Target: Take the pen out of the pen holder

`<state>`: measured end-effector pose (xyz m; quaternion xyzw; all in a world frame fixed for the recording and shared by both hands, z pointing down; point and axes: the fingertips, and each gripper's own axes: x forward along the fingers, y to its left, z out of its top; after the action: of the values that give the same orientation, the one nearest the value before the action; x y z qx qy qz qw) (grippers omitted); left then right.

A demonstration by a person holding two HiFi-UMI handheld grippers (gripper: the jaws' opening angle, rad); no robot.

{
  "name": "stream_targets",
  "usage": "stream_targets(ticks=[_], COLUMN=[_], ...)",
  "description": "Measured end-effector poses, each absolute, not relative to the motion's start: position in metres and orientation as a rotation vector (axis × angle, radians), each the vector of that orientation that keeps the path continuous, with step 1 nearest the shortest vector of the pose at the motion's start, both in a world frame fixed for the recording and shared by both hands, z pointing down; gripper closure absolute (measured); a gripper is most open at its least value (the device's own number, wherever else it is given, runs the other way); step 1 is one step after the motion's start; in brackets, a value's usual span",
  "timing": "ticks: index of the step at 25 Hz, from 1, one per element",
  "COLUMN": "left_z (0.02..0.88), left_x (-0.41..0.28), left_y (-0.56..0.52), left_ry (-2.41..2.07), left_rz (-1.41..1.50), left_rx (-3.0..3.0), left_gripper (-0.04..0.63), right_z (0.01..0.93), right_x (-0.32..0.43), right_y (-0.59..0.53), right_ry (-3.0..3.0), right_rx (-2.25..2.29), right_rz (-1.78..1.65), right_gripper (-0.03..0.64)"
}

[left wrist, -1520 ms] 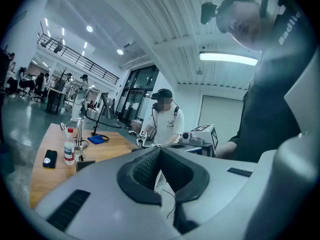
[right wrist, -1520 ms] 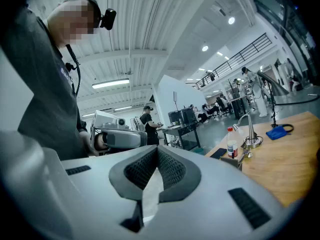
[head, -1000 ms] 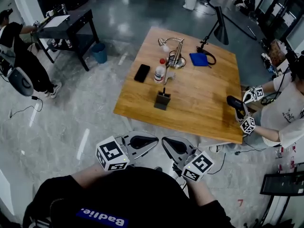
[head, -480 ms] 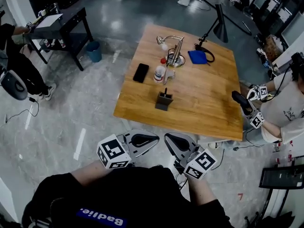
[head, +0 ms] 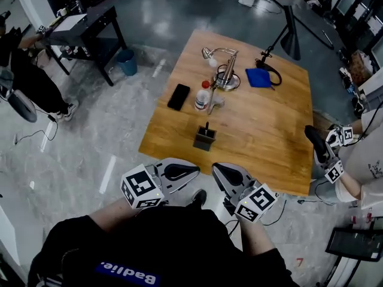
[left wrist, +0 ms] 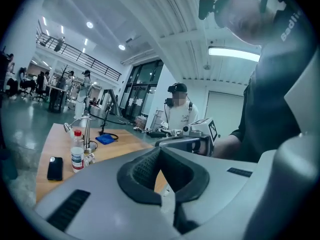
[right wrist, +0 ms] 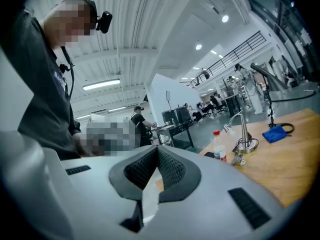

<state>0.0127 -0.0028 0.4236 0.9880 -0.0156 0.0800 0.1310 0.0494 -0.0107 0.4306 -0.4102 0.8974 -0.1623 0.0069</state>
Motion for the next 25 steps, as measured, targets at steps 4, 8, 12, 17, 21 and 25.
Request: stream_targets(ticks=[4,8,12,17,21,25], left_z=[0.427,0.43,0.436,0.441,0.439,0.44], left_x=[0.04,0.056,0.063,0.065,0.065,0.063], left_y=[-0.028,-0.047,-0.058,-0.071,-0.08,-0.085], left_ry=[-0.141,-0.211,-0.205,-0.157,-0.104,-0.082], left_rz=[0.236,0.235,0.25,0.252,0.262,0.268], left_rx=[2.87,2.849,2.84,2.821,2.831,2.833], left_gripper=[0.595,0.595,0.595,0.595,0.595,0.595], right_z=[0.441,0.448,0.454,0.47,0.486,0.509], right_x=[0.074,0.088,0.094,0.099,0.103,0.108], right_y=[-0.036,-0.059,-0.078,-0.107,-0.127,-0.148], right_ry=[2.874,2.906,2.918,2.929,2.948,2.984], right_rx=[-1.183,-1.125,-1.098,-1.161,-1.211,-1.25], right_rz=[-0.514,-0.522,-0.531,-0.565,-0.618,-0.686], right_gripper=[0.611,0.611,0.611,0.611,0.611,0.609])
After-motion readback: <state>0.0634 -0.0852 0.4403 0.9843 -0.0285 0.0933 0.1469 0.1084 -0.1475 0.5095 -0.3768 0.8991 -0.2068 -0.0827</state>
